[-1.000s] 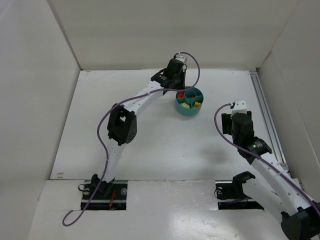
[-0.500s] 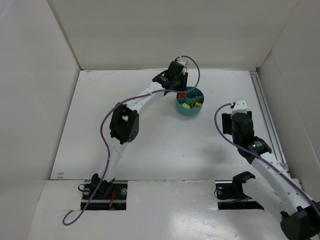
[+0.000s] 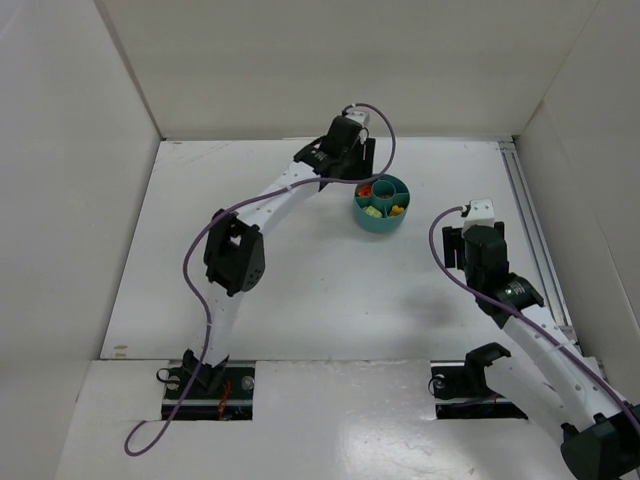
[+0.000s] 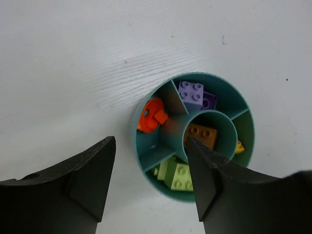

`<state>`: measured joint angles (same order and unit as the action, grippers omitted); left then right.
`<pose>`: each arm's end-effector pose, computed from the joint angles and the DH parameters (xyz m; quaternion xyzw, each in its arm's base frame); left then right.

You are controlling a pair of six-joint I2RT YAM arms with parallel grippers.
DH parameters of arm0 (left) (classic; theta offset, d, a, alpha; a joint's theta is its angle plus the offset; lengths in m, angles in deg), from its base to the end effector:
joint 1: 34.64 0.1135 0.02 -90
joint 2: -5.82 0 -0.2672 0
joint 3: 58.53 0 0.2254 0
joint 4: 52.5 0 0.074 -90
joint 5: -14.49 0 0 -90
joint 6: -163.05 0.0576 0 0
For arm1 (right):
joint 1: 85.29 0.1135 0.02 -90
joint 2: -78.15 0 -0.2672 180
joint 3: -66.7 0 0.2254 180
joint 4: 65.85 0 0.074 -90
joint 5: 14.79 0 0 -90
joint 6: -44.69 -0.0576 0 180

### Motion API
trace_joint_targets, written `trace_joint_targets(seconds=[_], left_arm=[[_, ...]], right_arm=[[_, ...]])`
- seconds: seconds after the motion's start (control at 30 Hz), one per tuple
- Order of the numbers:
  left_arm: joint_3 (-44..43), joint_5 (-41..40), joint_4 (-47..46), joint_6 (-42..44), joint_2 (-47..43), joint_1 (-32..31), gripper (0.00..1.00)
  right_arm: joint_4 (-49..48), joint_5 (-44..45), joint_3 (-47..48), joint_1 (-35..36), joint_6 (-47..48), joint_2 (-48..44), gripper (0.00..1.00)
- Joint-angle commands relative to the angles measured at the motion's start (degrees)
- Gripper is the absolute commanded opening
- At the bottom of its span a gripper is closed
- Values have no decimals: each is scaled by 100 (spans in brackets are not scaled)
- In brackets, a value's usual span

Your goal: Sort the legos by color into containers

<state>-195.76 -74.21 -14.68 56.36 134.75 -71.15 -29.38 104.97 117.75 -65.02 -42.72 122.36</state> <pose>0.4215 -0.3137 0.2891 0.1543 0.8500 -0.2343 0.4459 0.1601 0.0286 0.2654 -0.0390 0.8444 -0.1447 0.5143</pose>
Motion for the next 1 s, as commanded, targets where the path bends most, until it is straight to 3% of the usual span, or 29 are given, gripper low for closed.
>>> trace_joint_targets(seconds=[0.0, 0.07, 0.13, 0.23, 0.27, 0.33, 0.37, 0.43, 0.63, 0.97], left_arm=[[435, -463, -199, 35, -1508, -5, 57], [1322, -691, -418, -19, -2357, -5, 57], [2051, -1078, -586, -168, -3010, -5, 65], [3720, -1508, -797, -615, -4390, -5, 84], [4551, -1571, -798, -773, -4724, -5, 99], [5347, -1886, -728, -1353, -5691, -5, 100], [5699, -1975, -649, -1581, -5964, -5, 100], [6640, -2247, -334, -2186, -6676, -5, 100], [7783, -2749, 485, -3270, -7757, -224, 100], [8040, -2767, 345, -3323, -8173, -278, 100]], right_arm=[[-117, -136, 217, -32, -39, -114, 78], [-117, -251, 218, -32, 13, -184, 78], [-12, -479, 218, -32, 75, -246, 80], [119, -716, 218, -32, 75, -246, 85], [190, -769, 218, -32, 75, -246, 87], [251, -865, 147, -32, -65, -246, 91], [252, -962, 60, -32, -66, -246, 100], [252, -1050, -45, -32, -127, -298, 100], [366, -1340, -151, -85, -329, -298, 100], [269, -1745, -266, -85, -171, -957, 100]])
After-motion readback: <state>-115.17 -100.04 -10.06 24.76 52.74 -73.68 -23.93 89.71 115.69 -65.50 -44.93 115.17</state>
